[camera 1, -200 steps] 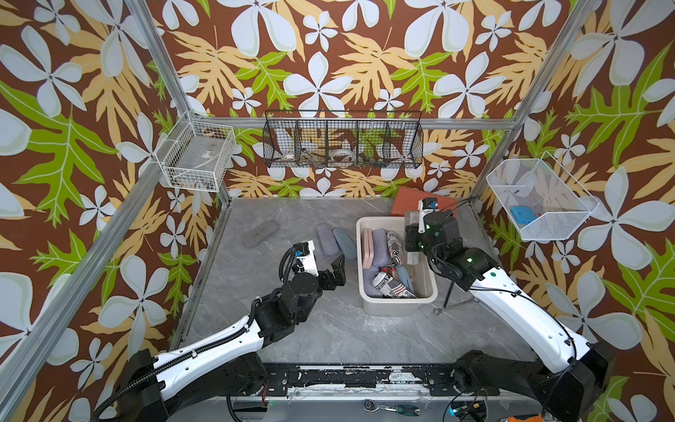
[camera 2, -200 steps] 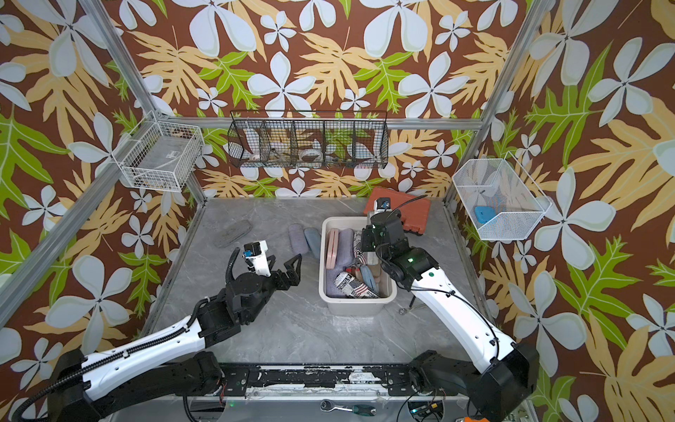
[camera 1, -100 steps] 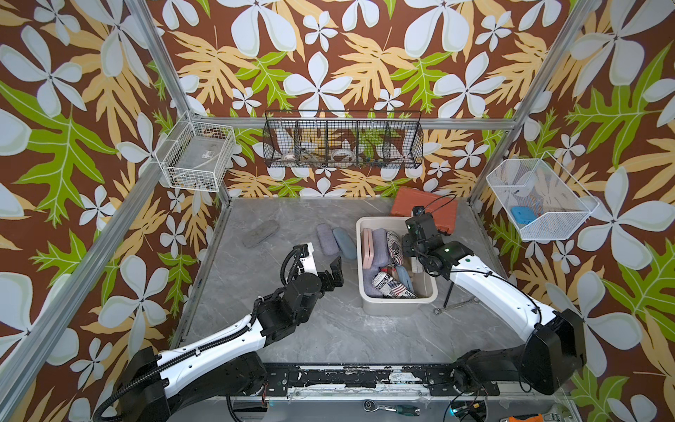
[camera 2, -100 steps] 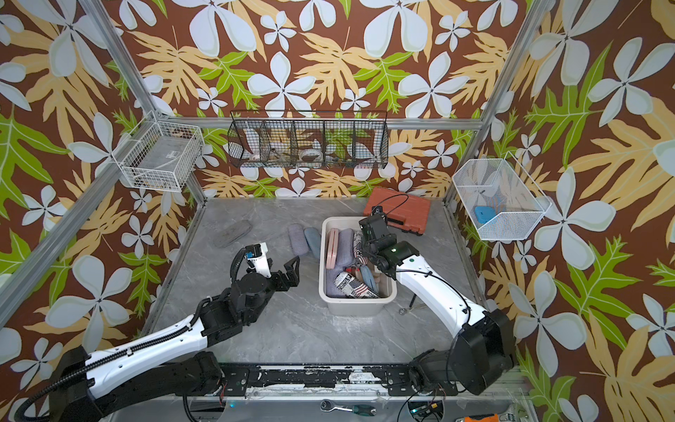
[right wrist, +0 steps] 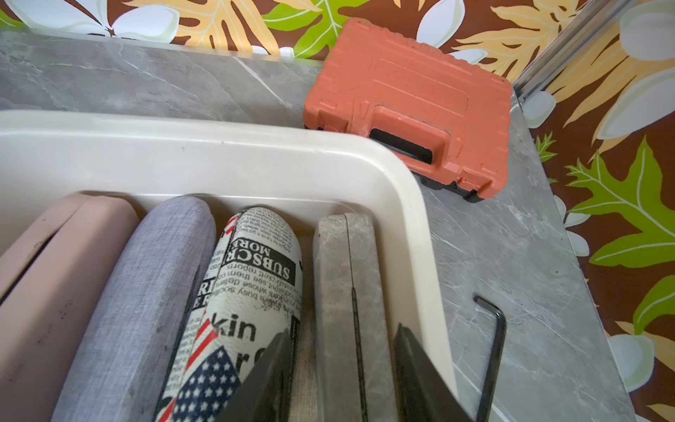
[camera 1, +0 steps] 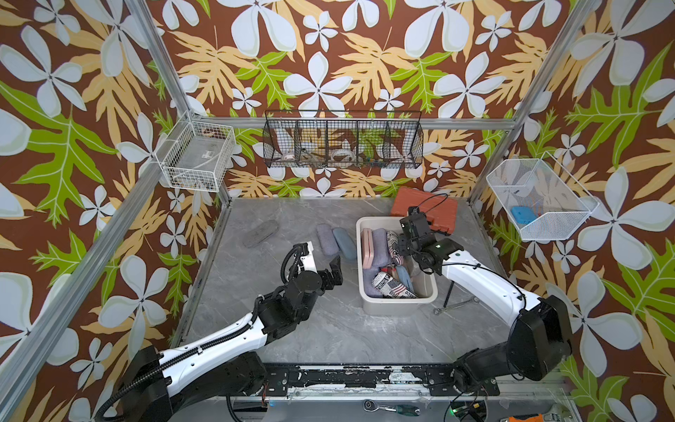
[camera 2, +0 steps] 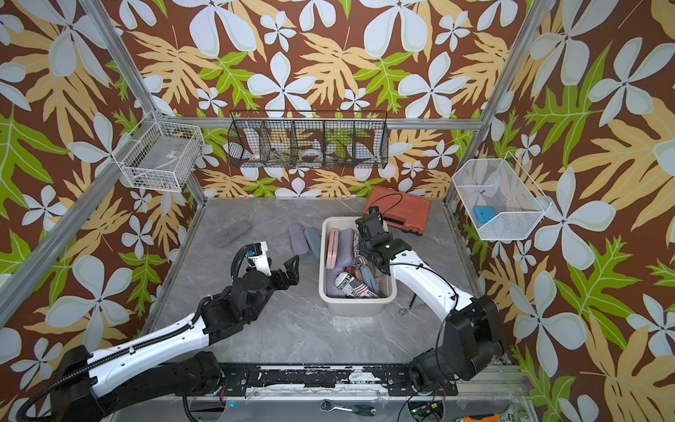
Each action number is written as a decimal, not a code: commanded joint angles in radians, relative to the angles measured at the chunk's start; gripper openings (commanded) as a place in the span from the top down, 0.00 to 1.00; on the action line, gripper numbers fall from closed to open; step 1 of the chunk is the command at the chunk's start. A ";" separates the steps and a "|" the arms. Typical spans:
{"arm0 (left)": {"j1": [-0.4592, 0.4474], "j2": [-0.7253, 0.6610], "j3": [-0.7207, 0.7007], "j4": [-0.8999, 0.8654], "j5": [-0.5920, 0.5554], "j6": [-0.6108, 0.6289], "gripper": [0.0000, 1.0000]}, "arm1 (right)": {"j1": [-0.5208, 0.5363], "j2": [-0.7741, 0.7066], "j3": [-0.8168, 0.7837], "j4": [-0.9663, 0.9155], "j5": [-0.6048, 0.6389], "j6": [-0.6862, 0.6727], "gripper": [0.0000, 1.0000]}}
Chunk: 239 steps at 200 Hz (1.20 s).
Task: Put the glasses cases into the storage boxes
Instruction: Place the glasses case in the storage box, then pick up the glasses case at the center of the board.
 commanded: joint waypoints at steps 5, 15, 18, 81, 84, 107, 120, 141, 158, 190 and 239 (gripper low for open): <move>0.007 0.012 0.014 -0.001 0.016 0.006 0.00 | -0.001 -0.007 0.005 0.012 -0.036 0.011 0.54; 0.008 0.018 0.014 -0.002 0.022 0.006 0.00 | -0.001 -0.020 0.004 0.011 -0.054 0.016 0.54; 0.008 0.020 0.015 -0.002 0.024 0.005 0.00 | 0.000 -0.025 0.002 0.011 -0.061 0.017 0.54; 0.036 0.116 0.062 -0.051 0.013 -0.027 0.00 | 0.002 -0.157 -0.097 0.060 -0.222 0.041 0.52; 0.039 0.121 0.066 -0.054 0.013 -0.029 0.00 | 0.002 -0.166 -0.104 0.065 -0.229 0.043 0.52; 0.059 0.167 0.098 -0.090 0.011 -0.048 0.00 | 0.005 -0.245 -0.160 0.095 -0.279 0.053 0.43; 0.078 0.195 0.115 -0.107 0.023 -0.050 0.00 | 0.005 -0.292 -0.195 0.115 -0.297 0.060 0.39; 0.123 0.253 0.150 -0.135 0.059 -0.049 0.00 | 0.006 -0.354 -0.234 0.138 -0.317 0.072 0.33; 0.157 0.321 0.192 -0.153 0.102 -0.023 0.00 | 0.006 -0.384 -0.250 0.145 -0.340 0.081 0.31; 0.232 0.492 0.353 -0.271 0.165 0.002 0.00 | 0.006 -0.409 -0.266 0.151 -0.345 0.081 0.28; 0.328 0.748 0.570 -0.370 0.242 0.053 0.02 | 0.005 -0.449 -0.286 0.141 -0.340 0.075 0.25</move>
